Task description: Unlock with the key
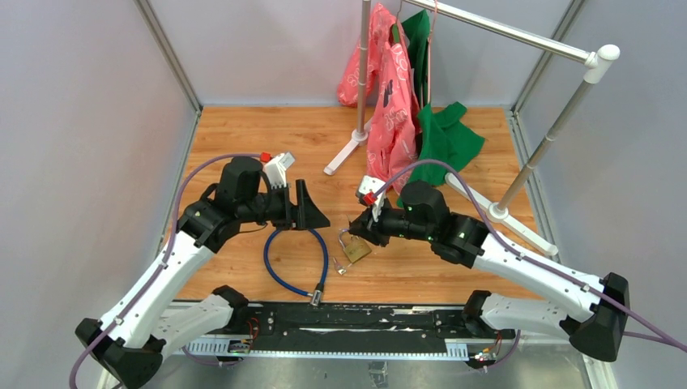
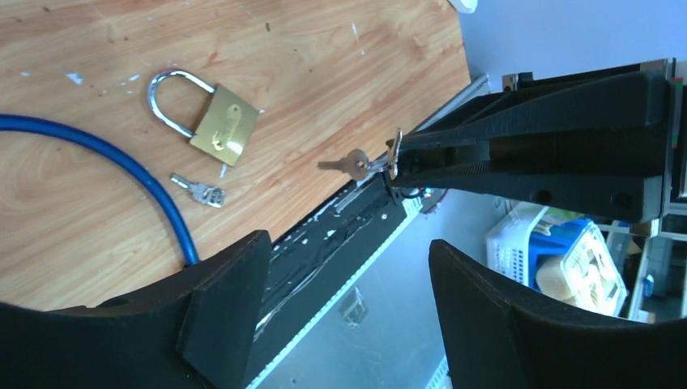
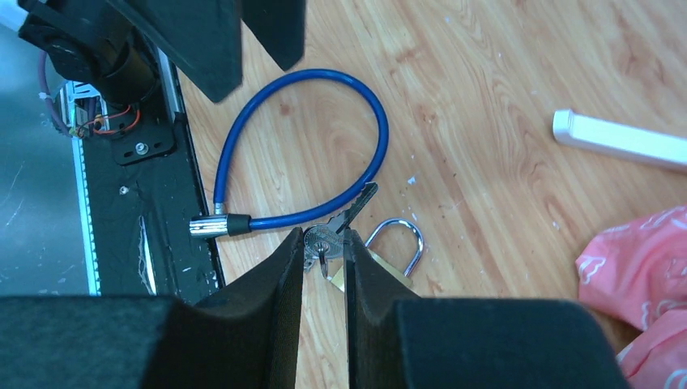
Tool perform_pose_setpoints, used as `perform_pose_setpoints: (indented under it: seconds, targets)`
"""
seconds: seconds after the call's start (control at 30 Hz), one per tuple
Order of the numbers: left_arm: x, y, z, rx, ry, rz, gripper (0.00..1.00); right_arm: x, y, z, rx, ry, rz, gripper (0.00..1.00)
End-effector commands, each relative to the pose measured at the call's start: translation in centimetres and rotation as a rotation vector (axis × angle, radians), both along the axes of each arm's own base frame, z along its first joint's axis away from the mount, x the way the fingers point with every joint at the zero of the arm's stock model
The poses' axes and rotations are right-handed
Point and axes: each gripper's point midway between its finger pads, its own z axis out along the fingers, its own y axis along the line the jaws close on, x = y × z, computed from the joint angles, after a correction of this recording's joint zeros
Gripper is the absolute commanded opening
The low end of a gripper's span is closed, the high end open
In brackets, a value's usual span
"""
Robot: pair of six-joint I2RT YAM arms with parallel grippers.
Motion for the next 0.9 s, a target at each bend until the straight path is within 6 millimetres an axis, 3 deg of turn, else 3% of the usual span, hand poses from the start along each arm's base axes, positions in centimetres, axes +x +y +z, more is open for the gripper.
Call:
perform_pose_setpoints:
  seconds: [0.0,0.2,0.87]
  targets:
    - [0.3,-1.8,2.3,-0.079,-0.026,-0.016,0.75,-1.1,0.9,1.7,0.057,-0.096,0.109,0.16]
    - [0.2,-3.5,3.0,-0.123,-0.007,-0.038,0.68,-1.4,1.2,2.7,0.07,-0.108,0.126,0.16]
    - [1.0,-5.5,2.4,-0.088,0.013,-0.025,0.54,-1.3,1.3,2.7,0.037,-0.119,0.116,0.15]
